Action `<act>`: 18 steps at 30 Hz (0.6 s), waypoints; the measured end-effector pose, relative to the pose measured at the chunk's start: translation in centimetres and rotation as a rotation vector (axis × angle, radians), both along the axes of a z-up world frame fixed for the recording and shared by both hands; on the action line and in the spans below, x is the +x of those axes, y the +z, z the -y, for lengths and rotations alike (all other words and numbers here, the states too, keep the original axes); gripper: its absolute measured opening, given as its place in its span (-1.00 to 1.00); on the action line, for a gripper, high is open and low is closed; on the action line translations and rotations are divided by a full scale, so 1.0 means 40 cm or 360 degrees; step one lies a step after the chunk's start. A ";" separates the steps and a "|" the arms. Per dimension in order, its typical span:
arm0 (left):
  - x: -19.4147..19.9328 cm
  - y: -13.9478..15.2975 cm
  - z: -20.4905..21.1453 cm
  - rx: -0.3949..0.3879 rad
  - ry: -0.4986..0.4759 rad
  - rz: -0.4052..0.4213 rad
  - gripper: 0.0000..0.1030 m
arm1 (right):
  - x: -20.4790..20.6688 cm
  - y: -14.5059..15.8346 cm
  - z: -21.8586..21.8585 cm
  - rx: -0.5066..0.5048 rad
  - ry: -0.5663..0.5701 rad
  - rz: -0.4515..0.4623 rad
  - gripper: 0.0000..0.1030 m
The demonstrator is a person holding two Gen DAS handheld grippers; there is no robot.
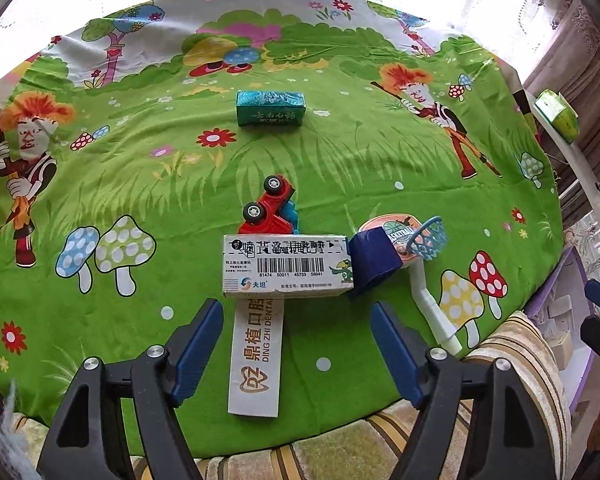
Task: Organize rigid objects
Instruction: 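Move both tools back over the remaining items on the bed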
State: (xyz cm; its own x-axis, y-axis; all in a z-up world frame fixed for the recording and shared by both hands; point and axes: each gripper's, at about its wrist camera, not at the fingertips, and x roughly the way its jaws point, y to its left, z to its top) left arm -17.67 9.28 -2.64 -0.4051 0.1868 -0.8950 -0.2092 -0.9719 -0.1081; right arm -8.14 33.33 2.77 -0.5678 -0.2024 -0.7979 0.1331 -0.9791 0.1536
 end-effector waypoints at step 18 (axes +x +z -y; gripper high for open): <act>-0.053 -0.039 -0.014 -0.0093 0.0024 0.0051 0.53 | -0.039 -0.044 0.058 -0.0004 0.0112 0.0071 0.67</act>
